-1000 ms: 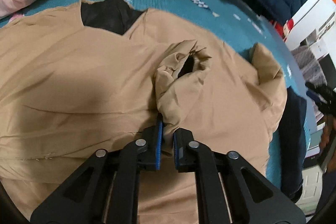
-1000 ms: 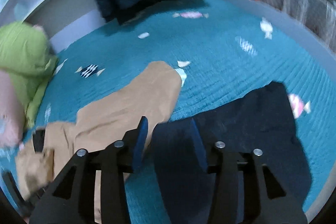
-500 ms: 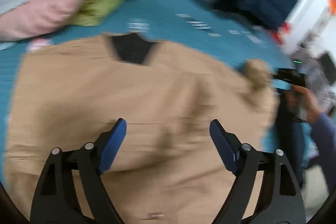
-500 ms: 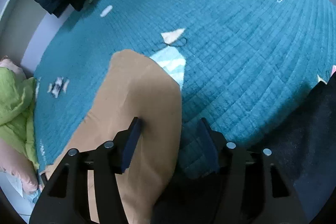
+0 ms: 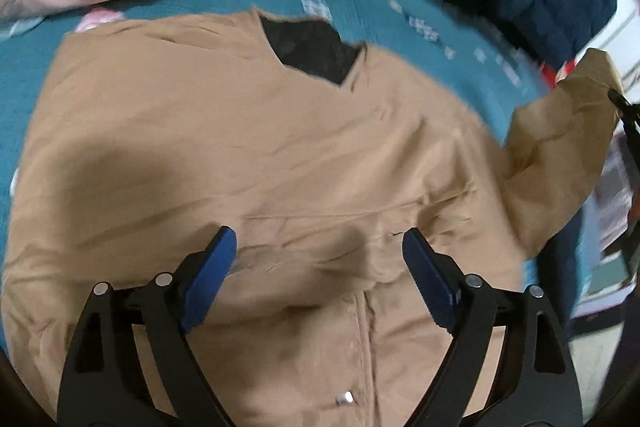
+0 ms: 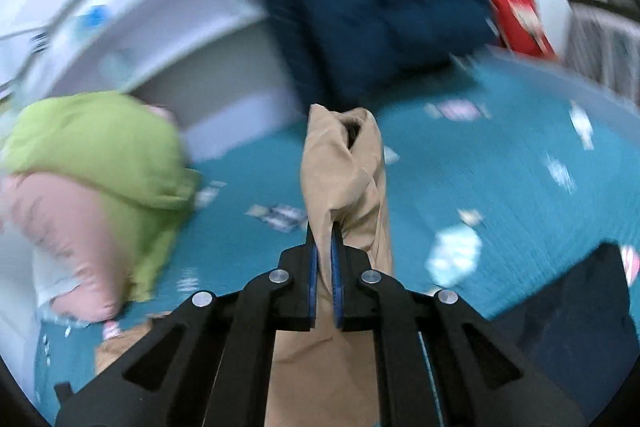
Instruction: Fold large clothes
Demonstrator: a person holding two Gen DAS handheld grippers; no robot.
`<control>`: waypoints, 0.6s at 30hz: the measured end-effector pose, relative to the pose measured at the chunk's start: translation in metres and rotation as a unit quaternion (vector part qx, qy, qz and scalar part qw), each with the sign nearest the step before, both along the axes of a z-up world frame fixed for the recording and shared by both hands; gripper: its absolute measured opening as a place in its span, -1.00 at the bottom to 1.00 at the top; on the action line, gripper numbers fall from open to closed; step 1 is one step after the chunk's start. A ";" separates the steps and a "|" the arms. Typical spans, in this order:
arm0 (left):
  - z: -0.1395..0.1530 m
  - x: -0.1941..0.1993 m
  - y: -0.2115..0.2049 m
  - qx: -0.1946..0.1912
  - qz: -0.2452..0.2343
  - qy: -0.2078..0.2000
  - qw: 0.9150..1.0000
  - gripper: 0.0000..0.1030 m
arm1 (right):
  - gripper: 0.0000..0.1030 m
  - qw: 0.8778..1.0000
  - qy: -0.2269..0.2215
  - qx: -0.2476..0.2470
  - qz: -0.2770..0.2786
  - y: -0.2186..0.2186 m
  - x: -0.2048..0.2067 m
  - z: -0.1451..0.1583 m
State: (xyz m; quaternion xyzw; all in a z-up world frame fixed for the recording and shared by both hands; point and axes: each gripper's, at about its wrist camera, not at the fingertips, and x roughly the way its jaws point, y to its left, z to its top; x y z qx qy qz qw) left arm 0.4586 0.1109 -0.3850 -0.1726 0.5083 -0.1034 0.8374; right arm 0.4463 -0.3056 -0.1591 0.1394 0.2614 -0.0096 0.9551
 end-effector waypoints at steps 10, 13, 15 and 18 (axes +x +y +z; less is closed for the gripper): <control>0.034 -0.042 0.095 0.026 0.076 -0.015 0.997 0.67 | -0.88 0.981 -0.005 -0.066 0.182 0.227 -0.050 -0.010; 0.033 -0.055 0.127 0.027 0.102 -0.005 0.994 0.67 | -0.88 0.970 0.024 -0.112 0.215 0.291 -0.053 -0.051; 0.031 -0.062 0.142 0.026 0.109 -0.001 0.994 0.67 | -0.88 0.964 0.062 -0.108 0.234 0.317 -0.049 -0.081; 0.029 -0.069 0.158 0.031 0.116 0.004 0.993 0.67 | -0.86 0.956 0.112 -0.102 0.249 0.348 -0.044 -0.124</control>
